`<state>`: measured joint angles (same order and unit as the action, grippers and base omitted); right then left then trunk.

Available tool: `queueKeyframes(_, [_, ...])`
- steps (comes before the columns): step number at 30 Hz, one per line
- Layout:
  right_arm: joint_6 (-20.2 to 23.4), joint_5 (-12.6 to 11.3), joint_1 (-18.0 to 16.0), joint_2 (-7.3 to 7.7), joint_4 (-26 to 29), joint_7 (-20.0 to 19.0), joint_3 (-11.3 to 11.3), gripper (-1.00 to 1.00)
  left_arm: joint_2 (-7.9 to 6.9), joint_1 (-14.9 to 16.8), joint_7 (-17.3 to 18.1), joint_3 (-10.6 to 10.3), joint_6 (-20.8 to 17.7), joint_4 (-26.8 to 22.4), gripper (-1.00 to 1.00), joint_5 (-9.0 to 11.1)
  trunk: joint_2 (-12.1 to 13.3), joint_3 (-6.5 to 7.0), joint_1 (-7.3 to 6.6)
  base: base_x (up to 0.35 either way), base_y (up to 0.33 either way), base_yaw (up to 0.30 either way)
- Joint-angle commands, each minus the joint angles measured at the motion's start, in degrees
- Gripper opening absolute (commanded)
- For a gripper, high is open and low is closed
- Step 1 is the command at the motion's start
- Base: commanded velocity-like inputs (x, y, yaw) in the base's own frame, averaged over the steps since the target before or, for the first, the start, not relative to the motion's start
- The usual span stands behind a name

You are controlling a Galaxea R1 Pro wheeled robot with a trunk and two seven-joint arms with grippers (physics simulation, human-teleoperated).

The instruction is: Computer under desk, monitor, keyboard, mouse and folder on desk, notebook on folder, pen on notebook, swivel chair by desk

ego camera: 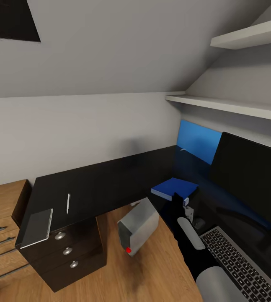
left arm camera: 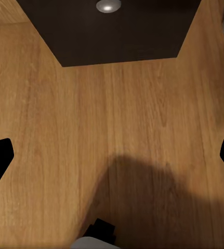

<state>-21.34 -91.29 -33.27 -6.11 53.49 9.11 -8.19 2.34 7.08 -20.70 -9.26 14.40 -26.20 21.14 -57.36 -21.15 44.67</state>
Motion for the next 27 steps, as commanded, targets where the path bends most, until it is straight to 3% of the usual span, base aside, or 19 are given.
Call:
queueKeyframes(1, [-0.4,-0.3,0.0,0.07,0.1,0.2,-0.2,-1.00,-0.05,0.0,-0.4,-0.5,0.3,0.0,1.00,0.6,0.0,-0.07,0.00,-0.081,-0.007,0.000])
queueKeyframes(8, [-0.4,-0.3,0.0,0.08,0.0,0.3,-0.2,-1.00,-0.05,0.0,-0.4,-0.4,0.3,0.0,1.00,0.6,0.0,-0.07,0.00,-0.126,-0.034,0.000])
queueKeyframes(27, [-0.4,-0.2,0.0,0.05,0.0,0.4,-0.2,-1.00,-0.05,0.0,-0.2,-0.5,0.3,0.0,1.00,0.6,0.0,-0.07,0.00,0.012,-0.001,0.000])
